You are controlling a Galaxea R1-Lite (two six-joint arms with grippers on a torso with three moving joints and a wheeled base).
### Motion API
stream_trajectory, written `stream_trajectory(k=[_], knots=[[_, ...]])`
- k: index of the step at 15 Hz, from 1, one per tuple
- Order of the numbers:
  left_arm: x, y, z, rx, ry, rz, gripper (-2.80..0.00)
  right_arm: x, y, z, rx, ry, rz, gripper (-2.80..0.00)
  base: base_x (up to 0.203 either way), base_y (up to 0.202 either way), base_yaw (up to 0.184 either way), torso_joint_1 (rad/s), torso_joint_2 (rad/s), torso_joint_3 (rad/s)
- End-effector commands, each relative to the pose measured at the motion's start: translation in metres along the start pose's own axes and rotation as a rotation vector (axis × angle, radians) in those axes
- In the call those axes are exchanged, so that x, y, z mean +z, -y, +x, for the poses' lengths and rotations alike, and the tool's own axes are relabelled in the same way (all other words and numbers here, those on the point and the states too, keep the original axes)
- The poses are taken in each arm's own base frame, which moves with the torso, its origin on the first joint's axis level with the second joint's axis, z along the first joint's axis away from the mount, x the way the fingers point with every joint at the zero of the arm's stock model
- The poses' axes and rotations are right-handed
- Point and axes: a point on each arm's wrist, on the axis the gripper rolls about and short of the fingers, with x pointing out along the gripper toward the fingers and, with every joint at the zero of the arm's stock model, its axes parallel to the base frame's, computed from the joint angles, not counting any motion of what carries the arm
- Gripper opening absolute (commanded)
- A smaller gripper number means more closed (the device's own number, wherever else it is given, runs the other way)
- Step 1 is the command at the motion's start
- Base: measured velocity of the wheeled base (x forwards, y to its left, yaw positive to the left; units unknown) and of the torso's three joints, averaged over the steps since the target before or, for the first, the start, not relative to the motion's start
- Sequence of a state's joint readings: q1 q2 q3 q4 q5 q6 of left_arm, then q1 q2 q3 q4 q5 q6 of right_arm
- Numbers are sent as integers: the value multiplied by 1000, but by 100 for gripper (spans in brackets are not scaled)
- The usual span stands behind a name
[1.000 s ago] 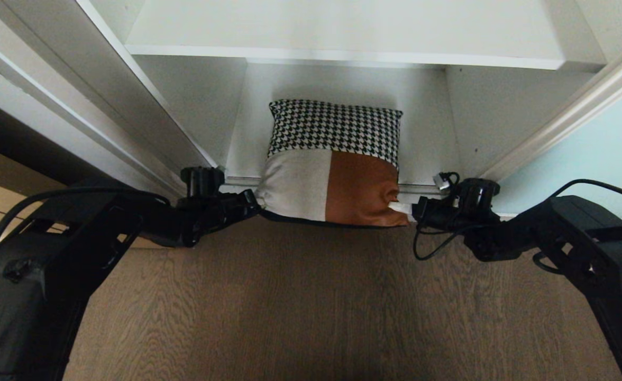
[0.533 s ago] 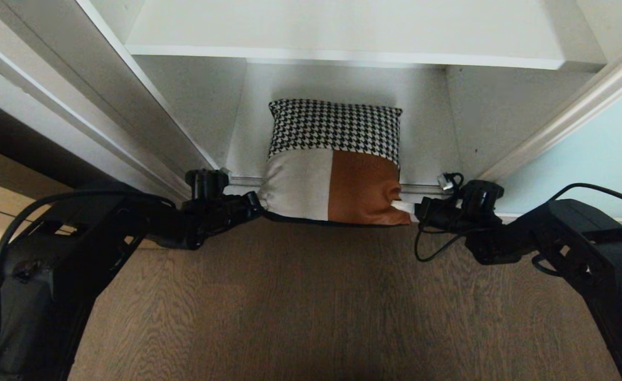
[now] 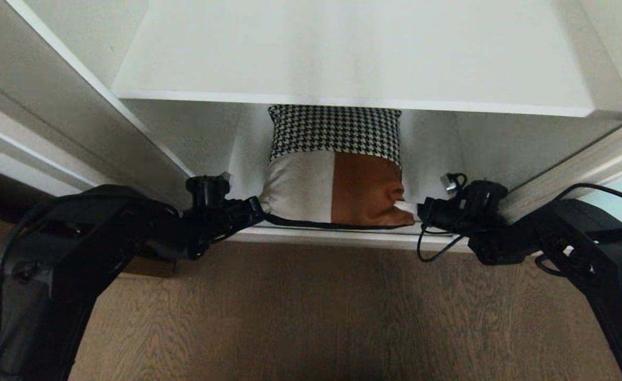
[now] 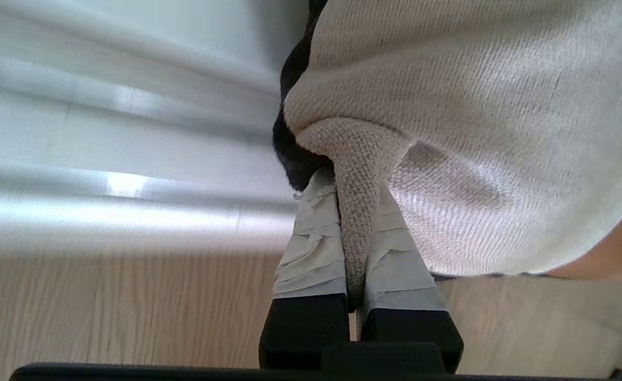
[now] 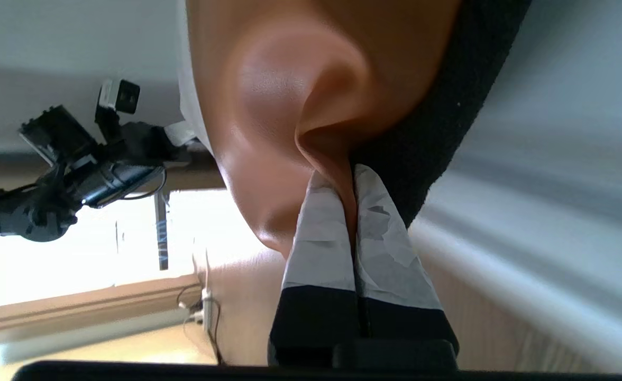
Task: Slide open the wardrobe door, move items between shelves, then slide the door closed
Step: Place the pillow on the lower shelf
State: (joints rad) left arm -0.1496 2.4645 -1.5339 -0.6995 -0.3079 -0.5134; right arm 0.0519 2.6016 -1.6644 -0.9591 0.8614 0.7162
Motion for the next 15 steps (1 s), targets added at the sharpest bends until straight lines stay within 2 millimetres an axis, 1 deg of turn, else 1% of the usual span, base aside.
stream_trajectory(k=[1, 5, 7, 8, 9, 11, 14, 15], knots=[[0, 1, -1, -4, 2, -2, -280, 1, -2, 0, 10, -2, -4, -280, 192, 0, 0, 2, 3, 7], [-3, 4, 0, -7, -5, 2, -280, -1, -4, 0, 14, -2, -7, -280, 193, 0, 1, 2, 1, 3], [-7, 10, 2, 10, 7, 22, -280, -2, -4, 1, 13, -4, -4, -280, 191, -19, 0, 0, 3, 3], [-5, 15, 0, 16, 1, 32, -280, -2, -5, 1, 13, -8, -1, -280, 164, -70, 4, 6, 2, 6], [-5, 17, -1, 36, -30, 30, -280, -2, -5, 1, 12, -8, 0, -280, 58, -43, -11, 14, 2, 2], [4, 25, -9, 72, -95, 18, -280, -3, -5, 1, 10, -11, 5, -280, 0, 0, 0, 0, 0, 0], [2, 24, -7, 76, -100, 19, -280, -4, -5, 1, 6, -12, 8, -280, 0, 0, 0, 0, 0, 0], [1, 23, -6, 76, -103, 18, 0, -5, -6, 2, 6, -11, 6, 0, 0, 0, 0, 0, 0, 0]])
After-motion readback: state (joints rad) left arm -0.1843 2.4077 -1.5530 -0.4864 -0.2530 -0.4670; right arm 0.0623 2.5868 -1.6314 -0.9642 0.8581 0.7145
